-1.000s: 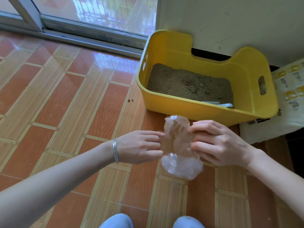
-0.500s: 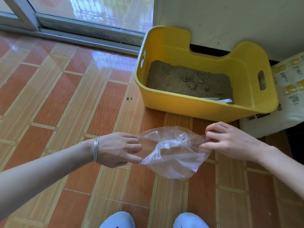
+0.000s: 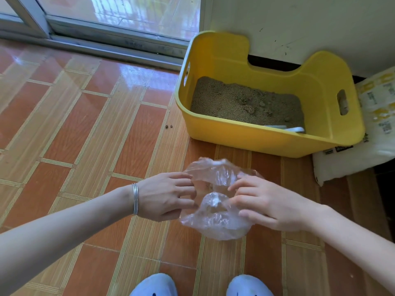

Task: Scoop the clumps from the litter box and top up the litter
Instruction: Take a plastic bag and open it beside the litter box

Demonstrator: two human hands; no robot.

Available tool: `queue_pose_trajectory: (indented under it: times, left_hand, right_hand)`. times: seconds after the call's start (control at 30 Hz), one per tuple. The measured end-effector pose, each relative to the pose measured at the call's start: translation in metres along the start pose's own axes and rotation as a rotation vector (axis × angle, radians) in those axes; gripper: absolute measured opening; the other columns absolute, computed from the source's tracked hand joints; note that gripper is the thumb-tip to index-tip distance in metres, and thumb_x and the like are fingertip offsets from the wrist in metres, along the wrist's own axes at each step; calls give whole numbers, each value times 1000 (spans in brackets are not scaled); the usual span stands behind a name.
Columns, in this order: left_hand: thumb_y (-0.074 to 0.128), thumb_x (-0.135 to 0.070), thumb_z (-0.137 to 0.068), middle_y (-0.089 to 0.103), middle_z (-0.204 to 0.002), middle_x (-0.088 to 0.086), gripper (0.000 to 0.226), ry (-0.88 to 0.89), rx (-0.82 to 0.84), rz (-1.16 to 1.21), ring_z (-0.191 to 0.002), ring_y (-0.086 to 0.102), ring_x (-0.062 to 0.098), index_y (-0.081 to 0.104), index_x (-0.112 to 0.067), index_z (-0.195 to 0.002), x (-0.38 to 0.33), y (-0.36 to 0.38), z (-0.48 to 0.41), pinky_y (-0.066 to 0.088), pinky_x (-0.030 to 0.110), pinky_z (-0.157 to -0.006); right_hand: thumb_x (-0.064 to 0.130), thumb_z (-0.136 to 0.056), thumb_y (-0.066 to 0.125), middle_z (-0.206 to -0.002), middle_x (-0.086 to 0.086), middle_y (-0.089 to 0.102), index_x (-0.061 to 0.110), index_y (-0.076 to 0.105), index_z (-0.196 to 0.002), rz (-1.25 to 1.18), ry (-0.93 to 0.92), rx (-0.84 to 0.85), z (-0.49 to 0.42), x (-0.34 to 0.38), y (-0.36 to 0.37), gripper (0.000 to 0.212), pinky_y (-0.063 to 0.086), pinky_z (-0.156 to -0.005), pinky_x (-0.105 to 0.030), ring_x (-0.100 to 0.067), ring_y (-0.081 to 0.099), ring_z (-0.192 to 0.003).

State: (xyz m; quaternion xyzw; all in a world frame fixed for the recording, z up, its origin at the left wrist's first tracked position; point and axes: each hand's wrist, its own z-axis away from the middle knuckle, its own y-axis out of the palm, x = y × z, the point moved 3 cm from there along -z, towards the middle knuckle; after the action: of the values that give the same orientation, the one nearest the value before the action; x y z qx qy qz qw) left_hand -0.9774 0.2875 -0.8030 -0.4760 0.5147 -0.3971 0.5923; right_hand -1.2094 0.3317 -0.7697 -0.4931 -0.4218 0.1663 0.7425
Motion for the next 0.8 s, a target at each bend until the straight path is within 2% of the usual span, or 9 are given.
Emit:
queue_pose_trajectory:
  times: [0.1,0.17,0.23,0.3,0.4,0.47,0.6,0.7,0.8]
  left_hand:
    - [32,-36,-90,63,-113,-4,40,-122,88,112,-116,51,21,66,-24,-107,3,5,3,15,39,-116]
    - [23,-42,-93,59,-126,-6,52,-195,110,193,-129,40,18,71,-23,-101,5,8,4,9,37,-117]
    - [20,-43,-95,60,-127,-6,60,-279,30,292,-129,40,14,74,-18,-89,5,6,1,19,36,-115]
    - [24,-40,-96,67,-114,-4,61,-418,-125,362,-119,50,13,73,-15,-72,6,1,-3,37,34,-104]
    - [57,-28,-90,69,-103,3,34,-500,-299,210,-103,60,24,66,-9,-64,4,-1,-11,52,39,-82]
    - [74,-27,-76,62,-113,12,24,-538,-263,161,-105,55,33,64,-6,-80,4,3,-18,51,44,-84]
    - [71,-56,-62,25,-145,12,85,-651,61,82,-136,17,31,36,-17,-130,2,24,-27,21,42,-113]
    - [72,-63,-55,20,-146,10,108,-538,128,-65,-137,9,32,17,-26,-140,2,33,-27,11,50,-114]
    - [71,-68,-54,16,-150,13,121,-449,225,-170,-140,0,36,-1,-27,-143,6,44,-22,-6,55,-112]
  right_hand:
    - [53,-94,25,-128,5,46,35,54,-111,-25,130,212,-1,-4,20,38,17,-112,-53,-23,12,-139]
    - [59,-92,22,-140,8,32,37,54,-110,-30,184,314,-1,-7,30,43,-4,-112,-54,-26,-8,-141]
    - [61,-91,19,-142,8,30,38,57,-107,-13,195,350,-1,-9,34,47,-14,-109,-53,-26,-16,-140]
    - [62,-91,15,-134,8,40,35,62,-100,4,196,322,-1,-12,34,56,-13,-111,-57,-25,-15,-141]
    - [59,-93,9,-113,15,54,27,68,-84,-7,214,189,-6,-14,27,68,-5,-113,-55,-13,-6,-142]
    - [58,-93,9,-102,20,56,24,69,-74,-78,237,100,-11,-16,21,72,-2,-113,-53,-6,2,-140]
    - [64,-90,5,-111,20,61,22,68,-65,-232,275,142,-18,-20,31,80,-7,-113,-44,1,1,-138]
    - [71,-84,0,-102,17,65,28,58,-51,-314,418,173,-18,-25,46,80,0,-113,-41,3,8,-134]
    - [68,-85,8,-83,12,66,24,55,-53,-192,539,152,-15,-33,54,72,14,-113,-38,-9,17,-137]
